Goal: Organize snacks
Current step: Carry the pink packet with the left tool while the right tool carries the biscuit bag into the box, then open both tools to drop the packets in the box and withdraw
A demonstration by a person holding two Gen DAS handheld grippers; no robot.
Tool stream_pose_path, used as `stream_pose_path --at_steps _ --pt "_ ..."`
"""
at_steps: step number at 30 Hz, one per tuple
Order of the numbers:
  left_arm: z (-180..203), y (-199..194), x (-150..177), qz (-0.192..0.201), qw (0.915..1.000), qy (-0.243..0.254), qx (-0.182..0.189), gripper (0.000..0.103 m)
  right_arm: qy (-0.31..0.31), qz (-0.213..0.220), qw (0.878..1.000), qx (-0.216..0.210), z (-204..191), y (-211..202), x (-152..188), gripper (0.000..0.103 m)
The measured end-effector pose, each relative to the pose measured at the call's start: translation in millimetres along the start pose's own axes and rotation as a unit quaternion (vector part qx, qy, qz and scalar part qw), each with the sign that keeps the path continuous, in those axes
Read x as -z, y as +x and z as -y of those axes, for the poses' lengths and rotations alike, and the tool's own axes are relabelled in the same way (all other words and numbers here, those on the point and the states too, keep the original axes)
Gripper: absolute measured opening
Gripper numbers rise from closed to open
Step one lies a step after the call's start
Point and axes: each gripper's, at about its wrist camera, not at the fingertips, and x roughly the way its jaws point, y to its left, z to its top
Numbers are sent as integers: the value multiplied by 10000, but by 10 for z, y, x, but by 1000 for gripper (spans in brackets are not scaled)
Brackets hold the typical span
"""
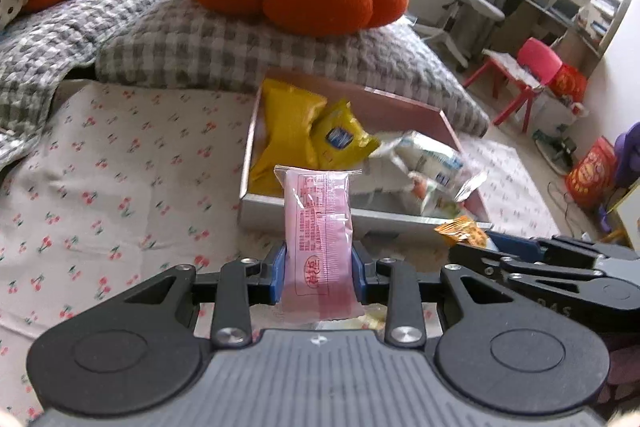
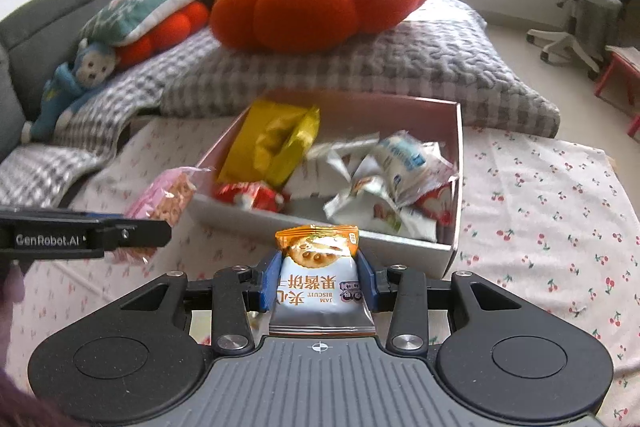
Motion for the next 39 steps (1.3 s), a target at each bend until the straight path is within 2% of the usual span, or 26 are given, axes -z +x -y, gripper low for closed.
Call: stream_pose_path --at_steps 7,14,29,39 --pt "219 236 -153 120 9994 -58 328 30 432 255 9987 102 187 91 -178 39" --pt "334 552 -182 -4 9986 -112 521 30 711 406 9965 167 394 200 -257 39" --pt "464 815 -242 170 9991 -50 379 30 1119 430 9927 140 657 493 -249 39" --pt "422 966 -171 155 9998 101 60 30 1359 627 9886 145 796 540 -230 39"
